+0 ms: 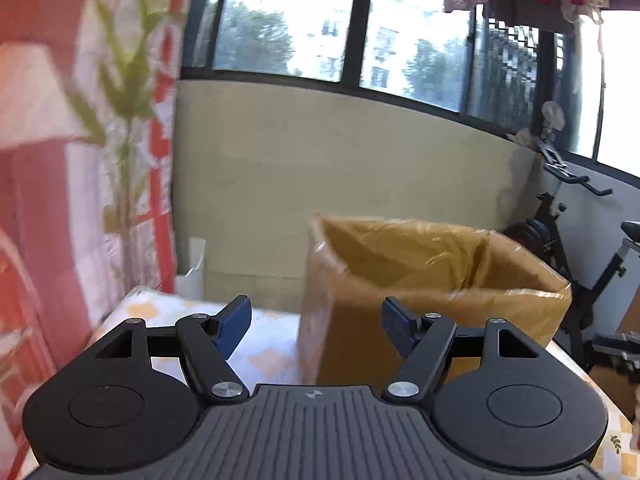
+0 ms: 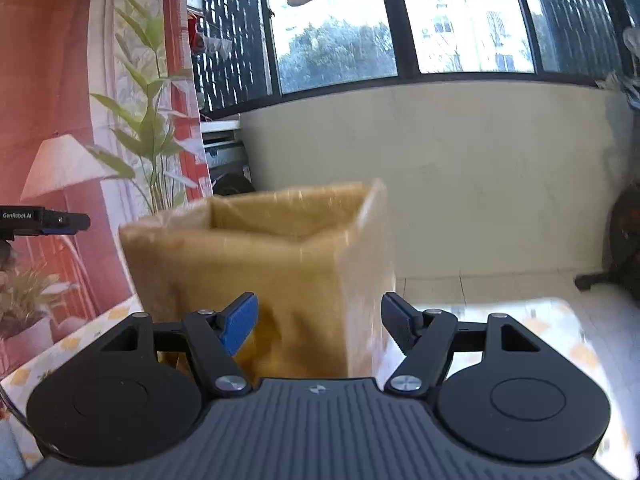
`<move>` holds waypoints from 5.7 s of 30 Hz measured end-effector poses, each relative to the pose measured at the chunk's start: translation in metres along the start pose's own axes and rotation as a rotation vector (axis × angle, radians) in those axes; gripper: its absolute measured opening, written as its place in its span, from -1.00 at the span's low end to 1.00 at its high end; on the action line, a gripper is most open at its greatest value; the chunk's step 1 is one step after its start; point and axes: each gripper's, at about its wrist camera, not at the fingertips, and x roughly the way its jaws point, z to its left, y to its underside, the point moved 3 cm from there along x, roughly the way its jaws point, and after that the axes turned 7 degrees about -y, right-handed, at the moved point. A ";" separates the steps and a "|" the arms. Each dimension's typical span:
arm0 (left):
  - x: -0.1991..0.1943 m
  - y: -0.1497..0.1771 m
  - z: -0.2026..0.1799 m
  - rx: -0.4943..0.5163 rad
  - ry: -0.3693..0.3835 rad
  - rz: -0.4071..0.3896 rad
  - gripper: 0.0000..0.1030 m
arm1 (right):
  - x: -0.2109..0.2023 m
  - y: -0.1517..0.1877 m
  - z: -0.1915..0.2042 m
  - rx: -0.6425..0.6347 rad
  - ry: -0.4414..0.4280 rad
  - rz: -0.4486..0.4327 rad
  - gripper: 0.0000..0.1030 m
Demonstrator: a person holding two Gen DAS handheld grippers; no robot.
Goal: Organize snacks
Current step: 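Grasp a yellow snack bag with the left gripper while the right grasps a gold sauce packet, then carry both snacks over the box and open both grippers to drop them, then grasp the orange chip bag with the right gripper while the left approaches a clear packet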
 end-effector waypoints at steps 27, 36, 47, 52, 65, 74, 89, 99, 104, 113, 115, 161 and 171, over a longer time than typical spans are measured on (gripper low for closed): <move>0.003 0.113 -0.006 -0.049 -0.019 0.223 0.43 | 0.014 0.139 0.031 -0.114 0.044 0.458 0.04; 0.004 0.115 -0.004 -0.051 -0.022 0.233 0.43 | 0.023 0.140 0.042 -0.111 0.023 0.445 -0.17; 0.027 0.100 0.003 -0.047 -0.016 0.239 0.51 | 0.029 0.141 0.047 -0.105 0.003 0.434 -0.17; 0.066 0.096 0.008 -0.042 0.020 0.305 0.61 | 0.029 0.141 0.047 -0.102 0.008 0.427 -0.16; 0.093 0.139 0.007 0.028 0.082 0.443 0.72 | 0.028 0.142 0.047 -0.097 0.007 0.421 -0.16; 0.048 0.147 0.018 0.002 0.058 0.398 0.55 | 0.022 0.140 0.054 -0.069 -0.022 0.429 -0.18; -0.004 0.146 0.006 -0.018 0.086 0.328 0.56 | -0.010 0.136 0.063 -0.009 -0.037 0.385 -0.28; -0.018 0.133 -0.008 -0.015 0.127 0.273 0.56 | -0.027 0.119 0.068 -0.055 -0.016 0.331 -0.28; -0.025 0.115 -0.009 -0.032 0.139 0.218 0.56 | -0.043 0.095 0.068 -0.073 -0.025 0.242 -0.28; -0.019 0.047 -0.024 -0.005 0.169 0.088 0.56 | -0.041 0.016 0.069 -0.155 -0.070 0.036 -0.28; -0.015 0.027 -0.031 0.016 0.170 0.050 0.56 | -0.032 -0.006 0.068 -0.189 -0.080 -0.003 -0.28; 0.044 0.017 -0.023 0.066 0.055 0.127 0.61 | 0.071 0.025 0.060 -0.008 -0.055 0.208 0.81; 0.050 0.046 -0.011 0.048 0.013 0.191 0.60 | 0.132 0.059 0.038 0.180 0.057 0.435 0.83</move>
